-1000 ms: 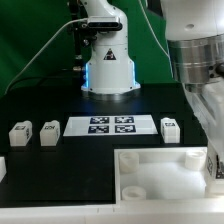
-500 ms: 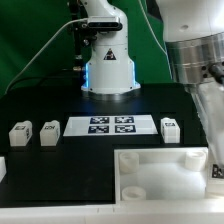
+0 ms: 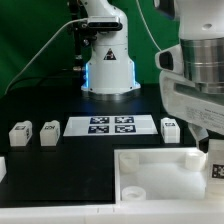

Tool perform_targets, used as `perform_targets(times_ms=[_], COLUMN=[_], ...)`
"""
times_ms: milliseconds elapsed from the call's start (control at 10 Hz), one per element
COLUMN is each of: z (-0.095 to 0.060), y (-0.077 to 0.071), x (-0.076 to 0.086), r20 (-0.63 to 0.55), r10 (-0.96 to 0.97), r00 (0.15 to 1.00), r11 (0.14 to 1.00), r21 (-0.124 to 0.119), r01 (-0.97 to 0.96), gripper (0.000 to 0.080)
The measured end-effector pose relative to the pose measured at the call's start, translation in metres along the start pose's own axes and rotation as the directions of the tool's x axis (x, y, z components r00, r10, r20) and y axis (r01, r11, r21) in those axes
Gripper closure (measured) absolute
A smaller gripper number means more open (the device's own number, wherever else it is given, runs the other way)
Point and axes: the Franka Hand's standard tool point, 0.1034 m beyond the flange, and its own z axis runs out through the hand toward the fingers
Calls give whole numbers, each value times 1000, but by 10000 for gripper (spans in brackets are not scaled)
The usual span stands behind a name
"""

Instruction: Assemble one leg

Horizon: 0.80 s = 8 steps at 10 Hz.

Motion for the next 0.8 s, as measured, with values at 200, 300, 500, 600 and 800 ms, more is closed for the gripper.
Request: perform_targets(times_ms=[200,300,500,600,800], z=[1,0,-1,-1,-1], y=[1,0,-1,-1,-2], x=[4,10,12,12,11], r20=[-12,-9,-12,-12,-17], r10=[-335,-491,-576,-576,-478], r00=[942,871,818,817,878], r11=[942,870,817,816,878], r21=[-37,-52,-57,-57,-53], r01=[334,490,574,575,477], gripper=[150,150,150,283,432])
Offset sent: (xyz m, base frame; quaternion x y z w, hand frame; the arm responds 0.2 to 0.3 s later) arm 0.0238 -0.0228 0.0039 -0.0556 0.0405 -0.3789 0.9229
